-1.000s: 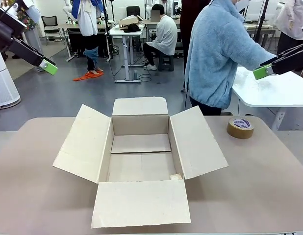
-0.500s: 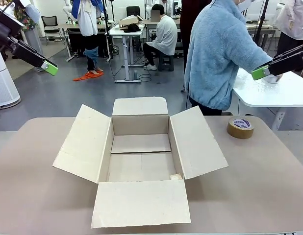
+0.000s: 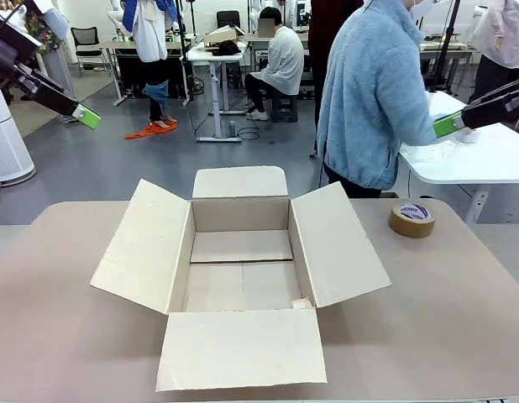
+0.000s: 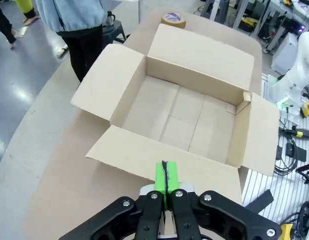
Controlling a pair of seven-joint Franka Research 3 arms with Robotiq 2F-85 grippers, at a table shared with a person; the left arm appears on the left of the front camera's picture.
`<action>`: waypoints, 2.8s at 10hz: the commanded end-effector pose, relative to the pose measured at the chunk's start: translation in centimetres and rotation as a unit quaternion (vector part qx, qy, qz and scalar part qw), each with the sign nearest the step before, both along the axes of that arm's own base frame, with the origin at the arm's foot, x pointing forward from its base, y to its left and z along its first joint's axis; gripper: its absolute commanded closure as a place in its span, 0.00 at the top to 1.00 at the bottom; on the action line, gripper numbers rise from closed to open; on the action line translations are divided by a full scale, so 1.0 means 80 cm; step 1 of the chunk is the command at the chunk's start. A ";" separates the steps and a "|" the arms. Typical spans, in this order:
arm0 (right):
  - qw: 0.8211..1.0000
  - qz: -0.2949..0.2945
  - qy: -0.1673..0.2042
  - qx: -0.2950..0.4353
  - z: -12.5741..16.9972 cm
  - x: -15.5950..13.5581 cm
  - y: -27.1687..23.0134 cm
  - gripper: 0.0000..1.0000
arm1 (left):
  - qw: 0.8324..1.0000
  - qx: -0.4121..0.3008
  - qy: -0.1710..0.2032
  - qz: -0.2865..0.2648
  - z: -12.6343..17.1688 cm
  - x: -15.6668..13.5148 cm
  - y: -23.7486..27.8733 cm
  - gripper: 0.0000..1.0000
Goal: Wrap the clocks to prevent damage.
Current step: Open the side flaps of the Package Box.
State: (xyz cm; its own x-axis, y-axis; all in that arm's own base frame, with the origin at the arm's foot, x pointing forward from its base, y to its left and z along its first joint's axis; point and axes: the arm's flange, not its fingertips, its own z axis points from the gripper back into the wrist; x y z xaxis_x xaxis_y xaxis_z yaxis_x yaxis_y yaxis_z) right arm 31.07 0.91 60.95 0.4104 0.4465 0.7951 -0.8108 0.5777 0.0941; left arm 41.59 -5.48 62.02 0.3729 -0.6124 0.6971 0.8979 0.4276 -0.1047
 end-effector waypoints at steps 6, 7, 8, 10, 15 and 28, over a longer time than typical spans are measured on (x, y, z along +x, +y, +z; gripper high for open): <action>1.000 0.006 0.005 -0.003 -0.001 -0.002 0.003 0.00 | 1.000 0.003 0.001 0.003 -0.002 0.000 0.003 0.00; 1.000 0.003 0.009 -0.008 -0.002 -0.003 0.004 0.01 | 1.000 0.006 0.001 0.009 -0.001 0.000 0.005 0.00; 0.999 -0.024 0.033 -0.018 0.007 -0.002 0.031 0.01 | 0.995 0.072 -0.007 0.071 -0.003 -0.012 -0.022 0.00; 0.992 -0.071 0.088 -0.062 0.022 0.005 0.131 0.01 | 0.974 0.159 0.010 0.161 -0.008 -0.039 -0.096 0.00; 0.907 -0.265 0.270 -0.183 -0.022 0.042 0.265 0.01 | 0.884 0.304 0.118 0.335 -0.085 -0.061 -0.236 0.00; 0.850 -0.368 0.295 -0.233 -0.174 0.081 0.282 0.01 | 0.822 0.311 0.158 0.450 -0.192 -0.032 -0.234 0.00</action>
State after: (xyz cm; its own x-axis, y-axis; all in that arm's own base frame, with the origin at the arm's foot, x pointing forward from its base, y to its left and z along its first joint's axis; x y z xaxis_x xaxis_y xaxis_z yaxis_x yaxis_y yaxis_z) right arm 37.18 23.02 48.32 0.9832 0.1396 0.1179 -0.1424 0.9897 0.0160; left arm 39.13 -24.05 47.30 0.9670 -0.2355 0.0967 0.2133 0.9568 0.1977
